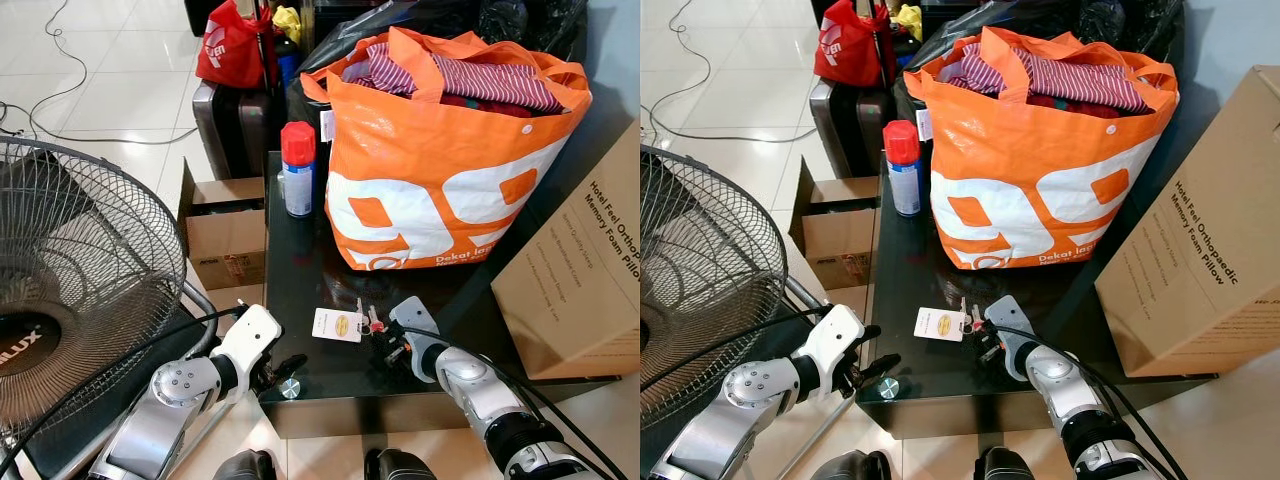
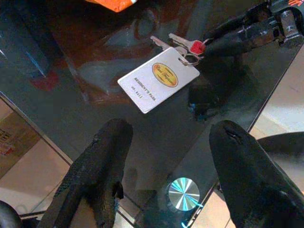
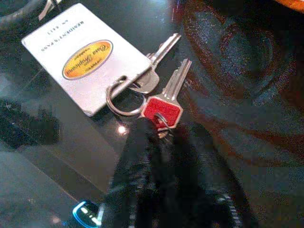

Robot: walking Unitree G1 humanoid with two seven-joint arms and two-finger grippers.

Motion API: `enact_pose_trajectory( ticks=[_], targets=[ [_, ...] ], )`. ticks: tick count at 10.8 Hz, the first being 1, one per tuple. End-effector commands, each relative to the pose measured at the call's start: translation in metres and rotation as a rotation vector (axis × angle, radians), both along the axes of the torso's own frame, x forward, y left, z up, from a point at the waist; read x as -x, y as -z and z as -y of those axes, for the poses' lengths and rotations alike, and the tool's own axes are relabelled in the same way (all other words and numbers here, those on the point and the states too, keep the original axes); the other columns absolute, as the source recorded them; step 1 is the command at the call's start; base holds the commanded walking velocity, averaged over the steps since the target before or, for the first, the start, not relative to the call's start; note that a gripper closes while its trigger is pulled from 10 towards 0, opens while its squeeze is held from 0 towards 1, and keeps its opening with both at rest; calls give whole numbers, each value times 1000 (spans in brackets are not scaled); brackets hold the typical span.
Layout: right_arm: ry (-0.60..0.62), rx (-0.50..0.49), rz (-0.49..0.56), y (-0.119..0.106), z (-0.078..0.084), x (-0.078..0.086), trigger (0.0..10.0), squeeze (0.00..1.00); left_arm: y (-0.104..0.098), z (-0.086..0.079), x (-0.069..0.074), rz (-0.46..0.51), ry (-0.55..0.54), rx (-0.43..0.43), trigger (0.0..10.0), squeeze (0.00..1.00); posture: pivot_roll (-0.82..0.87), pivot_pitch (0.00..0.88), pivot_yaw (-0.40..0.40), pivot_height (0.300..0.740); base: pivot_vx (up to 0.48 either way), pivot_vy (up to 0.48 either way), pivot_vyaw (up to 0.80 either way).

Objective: Hang keys on a hook

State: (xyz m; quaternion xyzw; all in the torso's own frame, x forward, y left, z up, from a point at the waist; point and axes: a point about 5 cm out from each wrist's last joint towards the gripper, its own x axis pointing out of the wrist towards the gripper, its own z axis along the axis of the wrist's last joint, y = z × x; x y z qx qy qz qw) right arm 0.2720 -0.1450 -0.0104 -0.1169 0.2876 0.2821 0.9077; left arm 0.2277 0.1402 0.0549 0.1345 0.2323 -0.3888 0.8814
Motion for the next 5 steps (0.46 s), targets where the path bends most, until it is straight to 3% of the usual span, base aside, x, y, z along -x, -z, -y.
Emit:
enact_pose_trajectory(
  ticks=[1,5],
  targets=[
    [-9,11,2,0,3,0,0,0,3,0,2,-14,4,-7,10000,0,-130,130,8,740,0,0,0],
    [-10,28,2,2,7,3,0,0,4,0,2,-17,4,-7,10000,0,-136,131,8,740,0,0,0]
  ],
)
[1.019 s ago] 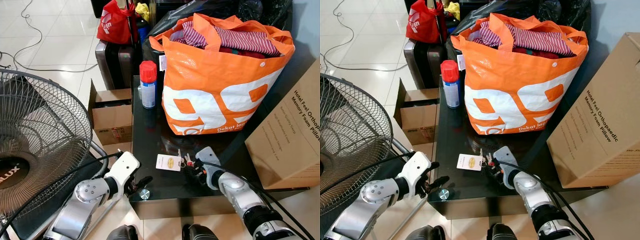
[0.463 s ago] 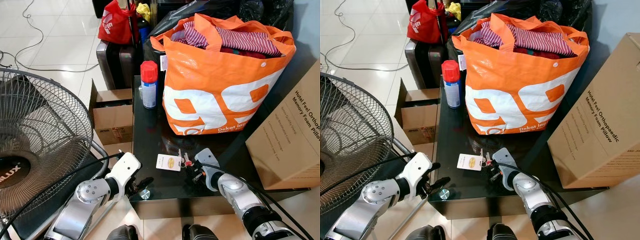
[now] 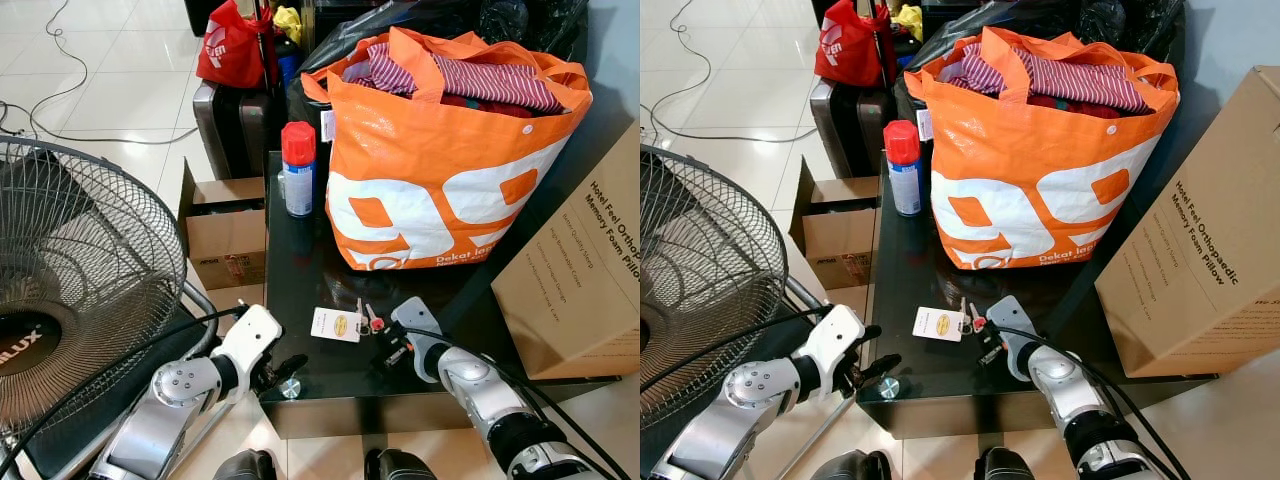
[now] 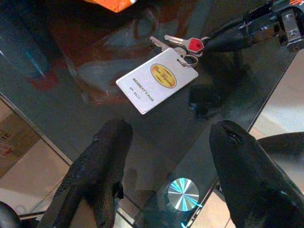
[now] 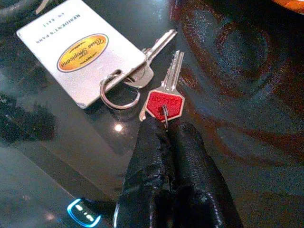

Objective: Hang keys on a hook

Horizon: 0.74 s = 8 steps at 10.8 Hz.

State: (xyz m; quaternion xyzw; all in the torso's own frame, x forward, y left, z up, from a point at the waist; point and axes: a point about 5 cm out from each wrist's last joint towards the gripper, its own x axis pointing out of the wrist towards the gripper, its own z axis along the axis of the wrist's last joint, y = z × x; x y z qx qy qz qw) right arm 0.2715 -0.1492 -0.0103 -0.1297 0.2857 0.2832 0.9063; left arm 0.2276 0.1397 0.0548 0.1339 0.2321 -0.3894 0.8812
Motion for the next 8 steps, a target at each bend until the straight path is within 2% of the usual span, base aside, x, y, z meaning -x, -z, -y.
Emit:
enact_pose_trajectory(
  ticks=[1,4,5,8],
  targets=[
    [2,8,-5,2,6,4,0,0,4,0,2,-16,4,-9,10000,0,-137,127,8,740,0,0,0],
    [54,-33,65,-8,22,7,0,0,3,-2,-1,0,-21,2,10000,0,-145,92,10,740,0,0,0],
    [99,-95,145,-24,29,11,0,0,0,-2,-4,18,-39,18,10000,0,-150,69,16,740,0,0,0],
    [184,-264,310,-67,28,27,0,0,-16,-4,-18,120,-140,75,10000,0,-152,3,35,740,0,0,0]
  ],
)
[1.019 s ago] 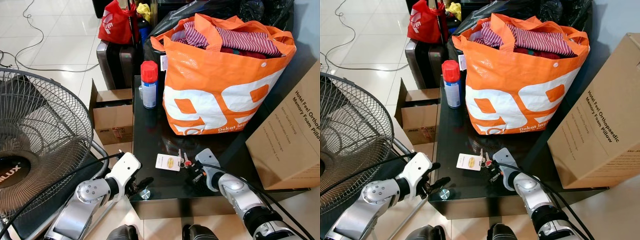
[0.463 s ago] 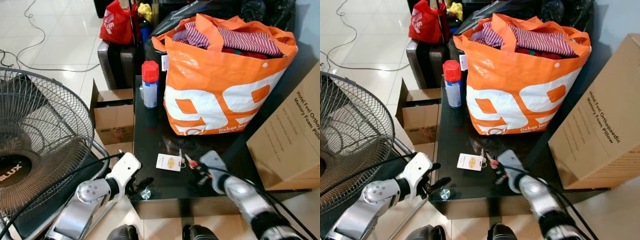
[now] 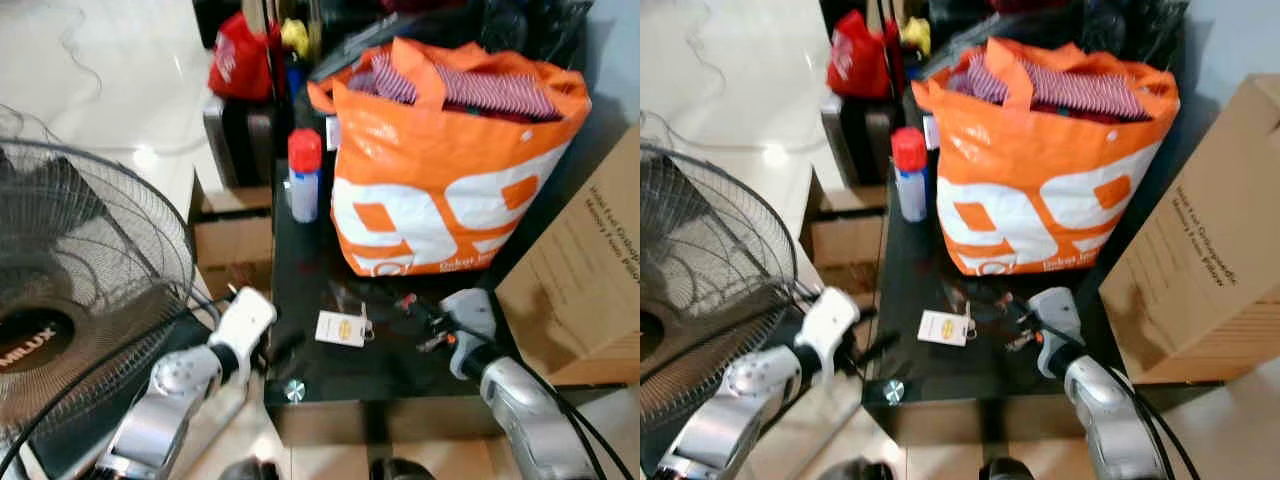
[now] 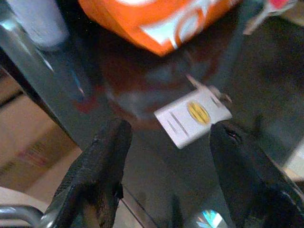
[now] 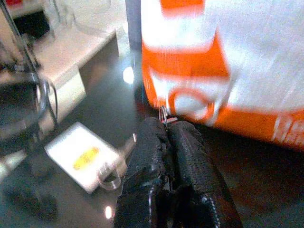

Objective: Hang keys on a hook

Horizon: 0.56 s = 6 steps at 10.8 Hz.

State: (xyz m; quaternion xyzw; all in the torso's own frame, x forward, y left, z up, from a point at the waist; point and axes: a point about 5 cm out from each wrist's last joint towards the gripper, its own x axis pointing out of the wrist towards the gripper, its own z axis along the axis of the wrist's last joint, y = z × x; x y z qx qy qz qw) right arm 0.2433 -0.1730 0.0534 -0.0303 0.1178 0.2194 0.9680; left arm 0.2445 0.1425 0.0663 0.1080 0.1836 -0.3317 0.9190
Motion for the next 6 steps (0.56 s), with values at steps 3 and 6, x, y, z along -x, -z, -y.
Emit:
enact_pose_trajectory(
  ticks=[3,6],
  targets=[
    [119,-105,122,-45,4,20,0,0,-34,-1,-12,179,-122,103,10000,0,-154,0,48,740,0,0,0],
    [147,-140,166,-73,-3,43,10000,0,-50,1,-18,261,-192,146,10000,0,-160,0,51,740,0,0,0]
  ],
)
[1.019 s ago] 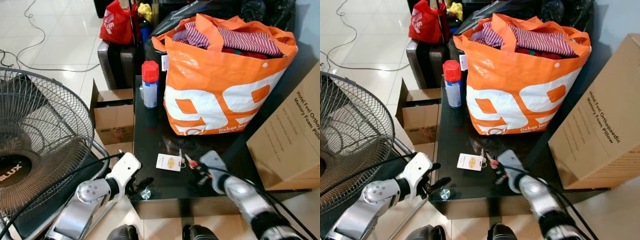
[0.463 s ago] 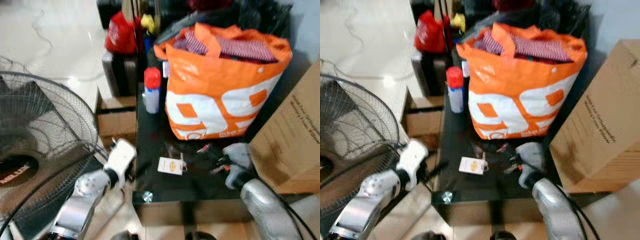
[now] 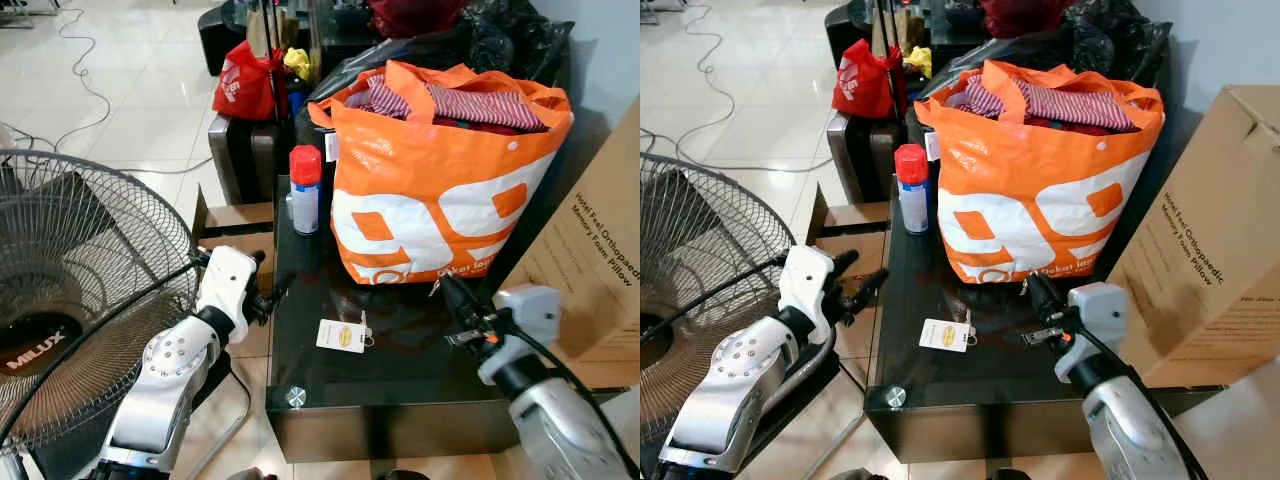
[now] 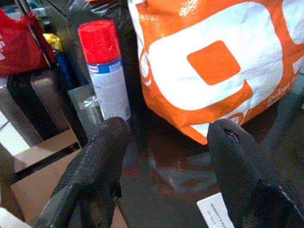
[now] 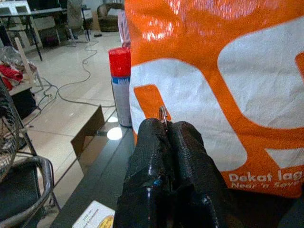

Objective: Hang keys on a hook

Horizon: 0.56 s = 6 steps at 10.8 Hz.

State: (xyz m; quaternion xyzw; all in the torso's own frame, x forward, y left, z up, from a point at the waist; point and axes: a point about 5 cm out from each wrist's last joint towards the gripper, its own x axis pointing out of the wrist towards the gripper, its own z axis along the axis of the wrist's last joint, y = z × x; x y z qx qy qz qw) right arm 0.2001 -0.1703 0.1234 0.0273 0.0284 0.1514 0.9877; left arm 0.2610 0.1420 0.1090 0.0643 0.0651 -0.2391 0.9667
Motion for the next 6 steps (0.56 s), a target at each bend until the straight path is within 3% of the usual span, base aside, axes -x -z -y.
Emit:
enact_pose_trajectory(
  ticks=[1,3,6],
  targets=[
    [6,1,-5,-2,1,0,10000,0,-2,2,-2,16,-2,-1,10000,0,-165,0,55,740,0,0,0],
    [80,37,-15,-2,9,-7,10000,0,0,2,-3,4,-26,-1,10000,0,-161,0,51,740,0,0,0],
    [82,80,-47,3,3,-17,10000,0,0,1,-3,16,-76,18,10000,0,-150,0,30,740,0,0,0]
  ],
)
